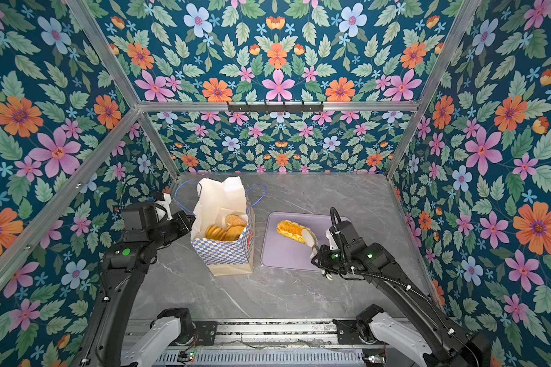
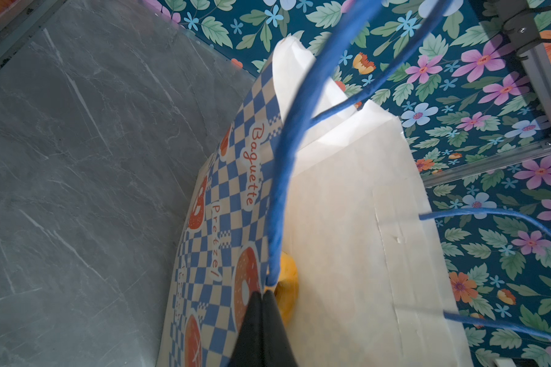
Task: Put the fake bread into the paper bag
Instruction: 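Pinch the ridged yellow bread with the tongs and lift it, then carry the ridged yellow bread with the right gripper's tongs over the bag opening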
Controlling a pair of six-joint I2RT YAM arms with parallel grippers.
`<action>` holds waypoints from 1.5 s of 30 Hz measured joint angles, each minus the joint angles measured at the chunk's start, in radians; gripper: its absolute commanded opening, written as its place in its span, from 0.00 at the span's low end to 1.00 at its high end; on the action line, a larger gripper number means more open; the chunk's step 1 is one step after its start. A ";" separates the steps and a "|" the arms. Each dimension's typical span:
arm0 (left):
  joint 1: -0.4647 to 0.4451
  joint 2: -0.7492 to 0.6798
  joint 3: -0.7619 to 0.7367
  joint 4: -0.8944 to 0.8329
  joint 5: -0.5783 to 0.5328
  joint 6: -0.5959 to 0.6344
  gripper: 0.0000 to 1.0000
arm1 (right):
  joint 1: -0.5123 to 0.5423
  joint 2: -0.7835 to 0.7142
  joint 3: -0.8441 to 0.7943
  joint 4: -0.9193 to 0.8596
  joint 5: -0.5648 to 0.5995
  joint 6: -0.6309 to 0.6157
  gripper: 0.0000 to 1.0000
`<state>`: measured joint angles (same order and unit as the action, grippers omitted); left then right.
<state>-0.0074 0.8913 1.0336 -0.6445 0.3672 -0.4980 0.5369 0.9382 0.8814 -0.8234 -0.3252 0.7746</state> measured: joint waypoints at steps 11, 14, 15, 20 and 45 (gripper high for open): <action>0.000 0.000 0.000 0.000 0.000 0.000 0.05 | -0.022 0.000 0.119 -0.071 0.028 -0.042 0.27; 0.000 0.000 0.000 0.000 0.000 0.000 0.05 | -0.024 0.003 0.156 -0.089 0.033 -0.051 0.27; 0.000 0.000 0.000 0.000 0.000 0.000 0.05 | -0.024 0.006 0.171 -0.098 0.034 -0.054 0.27; 0.000 0.000 0.000 0.000 0.000 0.000 0.05 | -0.027 0.020 0.239 -0.125 0.043 -0.078 0.27; 0.000 -0.002 0.001 0.000 0.000 0.000 0.05 | -0.035 0.146 0.621 -0.213 0.071 -0.173 0.27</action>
<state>-0.0074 0.8898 1.0348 -0.6449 0.3668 -0.4980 0.5018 1.0840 1.5021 -1.0367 -0.2539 0.6018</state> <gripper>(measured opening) 0.056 0.272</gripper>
